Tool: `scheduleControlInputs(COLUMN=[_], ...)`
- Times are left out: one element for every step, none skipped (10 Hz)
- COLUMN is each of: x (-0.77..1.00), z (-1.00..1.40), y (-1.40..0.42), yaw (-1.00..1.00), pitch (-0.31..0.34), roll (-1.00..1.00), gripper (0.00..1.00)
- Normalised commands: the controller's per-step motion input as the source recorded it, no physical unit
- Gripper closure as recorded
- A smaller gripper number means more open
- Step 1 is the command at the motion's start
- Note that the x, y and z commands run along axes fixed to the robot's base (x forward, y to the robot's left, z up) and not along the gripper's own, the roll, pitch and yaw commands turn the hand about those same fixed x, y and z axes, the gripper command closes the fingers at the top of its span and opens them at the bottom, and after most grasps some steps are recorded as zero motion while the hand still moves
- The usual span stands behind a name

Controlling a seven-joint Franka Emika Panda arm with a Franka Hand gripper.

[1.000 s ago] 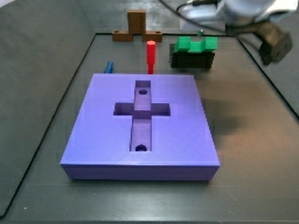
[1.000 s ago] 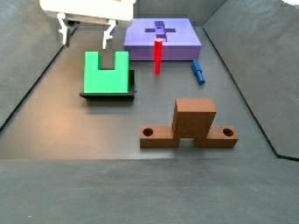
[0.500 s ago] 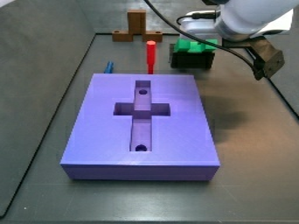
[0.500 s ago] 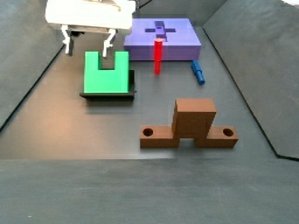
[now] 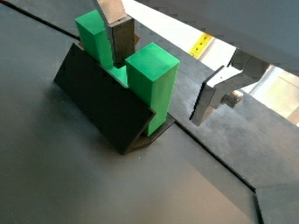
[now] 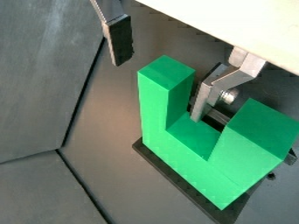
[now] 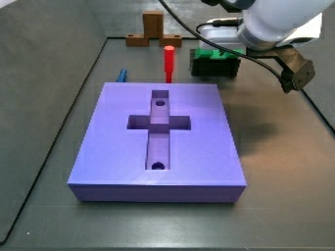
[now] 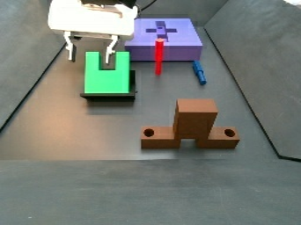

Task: Pick up the green object. Move up. Place the green object on the fixture. Regrasp the green object. Move to above the board. Insert the green object.
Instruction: Regrasp the green object.

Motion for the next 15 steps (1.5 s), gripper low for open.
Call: scheduleControlInputs(x=[0.00,-0.04,0.00,0.00,0.00,-0.03,0.00,-0.05,-0.01,-0.01,0.00,0.00,0.00,0.00,0.00], z=[0.00,0.00,0.00,0.00,-0.02,-0.10,-0.07,-0.10,-0.15,-0.18,-0.15,0.00,0.00,0.00,0.00], y=[0.02,0.06,0.02,0.03,0.12,0.15,0.14,0.05,0.00,0.00,0.00,0.00,0.00,0.00,0.00], yaw=[0.00,0.00,0.00,0.00,0.00,0.00,0.00,0.00,0.00,0.00,0.00,0.00,0.00,0.00,0.00], pitch=[0.000,0.000,0.000,0.000,0.000,0.000,0.000,0.000,0.000,0.000,0.000,0.000,0.000,0.000,0.000], roll=[0.00,-0.04,0.00,0.00,0.00,0.00,0.00,0.00,0.00,0.00,0.00,0.00,0.00,0.00,0.00], gripper=[0.00,0.00,0.00,0.00,0.00,0.00,0.00,0.00,0.00,0.00,0.00,0.00,1.00,1.00,1.00])
